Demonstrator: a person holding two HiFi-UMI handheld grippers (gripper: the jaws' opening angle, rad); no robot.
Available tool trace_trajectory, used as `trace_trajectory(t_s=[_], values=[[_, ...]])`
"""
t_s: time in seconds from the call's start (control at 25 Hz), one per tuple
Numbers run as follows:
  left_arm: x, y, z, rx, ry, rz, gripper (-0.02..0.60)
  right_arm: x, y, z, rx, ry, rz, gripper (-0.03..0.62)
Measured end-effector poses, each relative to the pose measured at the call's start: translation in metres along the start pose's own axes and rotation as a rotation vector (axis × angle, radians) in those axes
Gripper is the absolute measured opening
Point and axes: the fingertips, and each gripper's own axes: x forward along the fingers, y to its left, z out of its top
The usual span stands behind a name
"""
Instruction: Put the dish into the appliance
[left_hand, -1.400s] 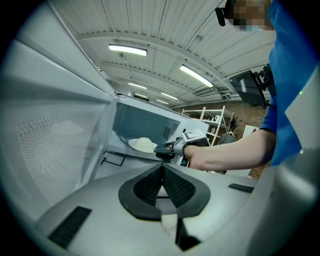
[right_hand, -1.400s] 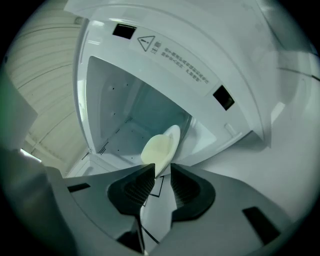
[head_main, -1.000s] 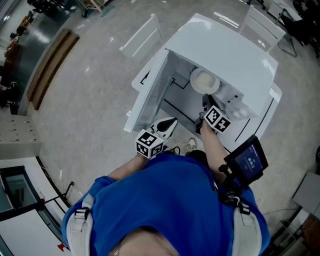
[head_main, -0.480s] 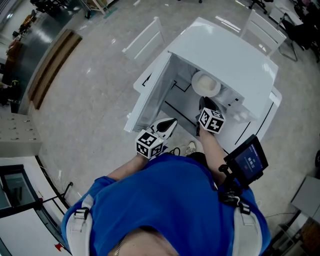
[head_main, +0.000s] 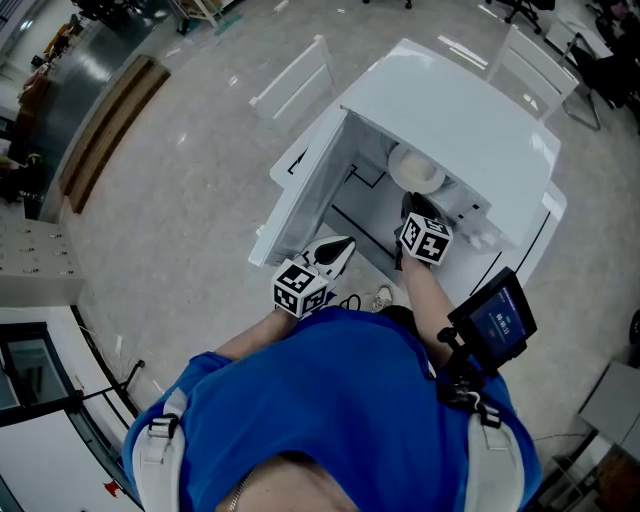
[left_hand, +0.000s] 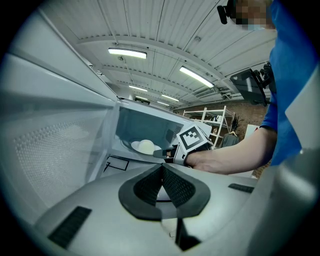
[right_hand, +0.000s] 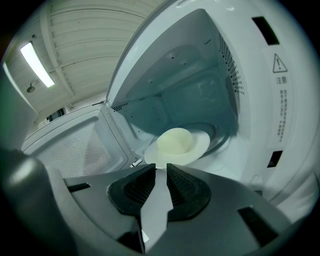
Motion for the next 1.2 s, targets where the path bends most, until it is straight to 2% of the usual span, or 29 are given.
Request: trace_trajectory(t_s=[1.2], values=[[-0.002,0.006,0.01,-0.012,-0.023,0.062,0.006,0.017,0.001,0.024,-0.02,0.008,0.006,0.071]])
